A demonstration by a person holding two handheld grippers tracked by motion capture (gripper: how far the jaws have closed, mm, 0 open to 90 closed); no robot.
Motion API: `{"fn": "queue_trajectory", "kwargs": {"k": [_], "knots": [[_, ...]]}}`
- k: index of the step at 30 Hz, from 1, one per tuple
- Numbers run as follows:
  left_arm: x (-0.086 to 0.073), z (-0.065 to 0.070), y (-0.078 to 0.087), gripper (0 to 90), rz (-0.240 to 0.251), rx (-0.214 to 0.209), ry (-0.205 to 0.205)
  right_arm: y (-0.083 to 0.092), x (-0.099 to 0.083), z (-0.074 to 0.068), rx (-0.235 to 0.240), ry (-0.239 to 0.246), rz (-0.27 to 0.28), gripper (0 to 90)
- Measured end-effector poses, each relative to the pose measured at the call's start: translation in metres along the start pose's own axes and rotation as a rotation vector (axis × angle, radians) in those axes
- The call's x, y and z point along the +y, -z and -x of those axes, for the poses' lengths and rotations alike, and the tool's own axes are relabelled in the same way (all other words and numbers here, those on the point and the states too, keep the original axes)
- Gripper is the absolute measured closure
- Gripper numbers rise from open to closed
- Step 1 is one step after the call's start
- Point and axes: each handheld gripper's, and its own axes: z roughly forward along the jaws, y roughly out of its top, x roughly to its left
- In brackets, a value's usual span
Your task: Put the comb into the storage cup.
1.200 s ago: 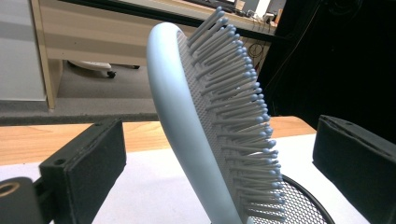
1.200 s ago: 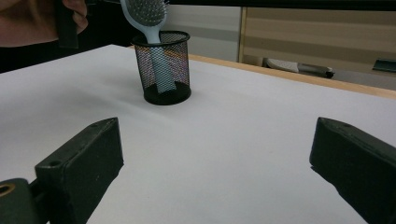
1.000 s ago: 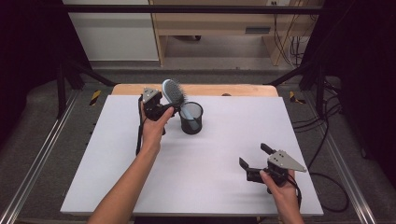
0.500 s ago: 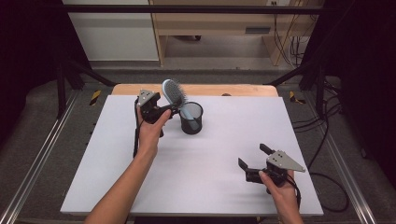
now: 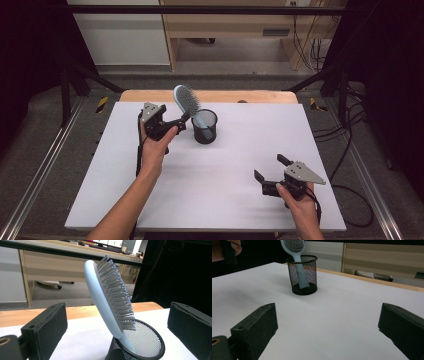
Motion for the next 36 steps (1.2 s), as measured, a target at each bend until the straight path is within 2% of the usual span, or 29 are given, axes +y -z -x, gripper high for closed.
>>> {"fn": "queue_trajectory", "kwargs": {"k": [6,11,15,20,31,36], "knots": [[0.009,-0.005,0.009,1.9,0.010,0.002,-0.004,0.000,0.000,0.000,-0.001,-0.002,0.000,2.6],[0.016,-0.014,0.020,1.9,0.009,0.015,-0.024,0.000,-0.001,0.000,-0.008,0.001,-0.003,2.6],[0.022,-0.022,0.030,1.9,0.014,0.032,-0.015,0.000,-0.001,-0.001,-0.011,0.006,-0.002,2.7],[0.028,-0.030,0.041,1.9,0.020,0.044,-0.024,0.000,-0.002,-0.001,-0.014,0.012,-0.006,2.7],[0.037,-0.044,0.067,1.8,0.028,0.070,-0.060,-0.001,-0.002,-0.002,-0.009,0.018,-0.011,2.6],[0.037,-0.051,0.080,1.7,0.026,0.085,-0.092,-0.001,-0.002,-0.001,-0.010,0.018,-0.015,2.6]]}}
